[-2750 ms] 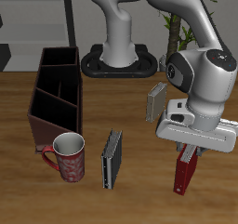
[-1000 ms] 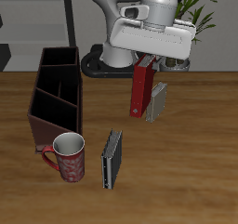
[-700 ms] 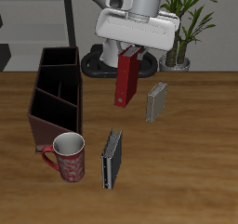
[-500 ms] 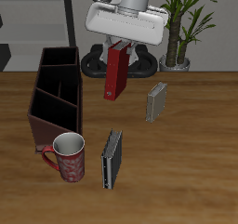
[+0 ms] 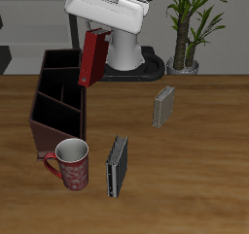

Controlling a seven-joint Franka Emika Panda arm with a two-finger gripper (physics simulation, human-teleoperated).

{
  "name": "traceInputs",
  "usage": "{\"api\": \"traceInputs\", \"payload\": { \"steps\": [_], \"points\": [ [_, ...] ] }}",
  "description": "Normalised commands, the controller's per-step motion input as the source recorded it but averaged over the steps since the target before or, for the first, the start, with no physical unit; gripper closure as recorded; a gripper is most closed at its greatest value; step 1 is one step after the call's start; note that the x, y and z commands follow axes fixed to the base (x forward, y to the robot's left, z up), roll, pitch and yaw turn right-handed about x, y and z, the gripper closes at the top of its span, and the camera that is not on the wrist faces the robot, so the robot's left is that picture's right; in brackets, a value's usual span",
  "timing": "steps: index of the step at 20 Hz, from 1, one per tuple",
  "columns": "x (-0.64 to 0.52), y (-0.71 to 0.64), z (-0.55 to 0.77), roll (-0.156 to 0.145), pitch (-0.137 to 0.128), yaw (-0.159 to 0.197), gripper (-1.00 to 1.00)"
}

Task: Place the red book into the right desk caddy's right compartment

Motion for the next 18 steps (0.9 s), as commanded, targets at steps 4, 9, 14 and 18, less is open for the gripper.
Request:
{"api": "traceInputs", "payload": {
  "steps": [4,9,14,18],
  "points": [
    [-0.28,-0.37,0.14,-0.042,-0.012,-0.007,1.0],
    [-0.44,-0.4,0.03,-0.036,-0.013,0.017,1.0],
    [-0.49,-0.31,0.04,-0.008,-0.012,0.029,1.0],
    [-0.31,-0.17,0.06,-0.018,-0.016,0.031,1.0]
  ]
}}
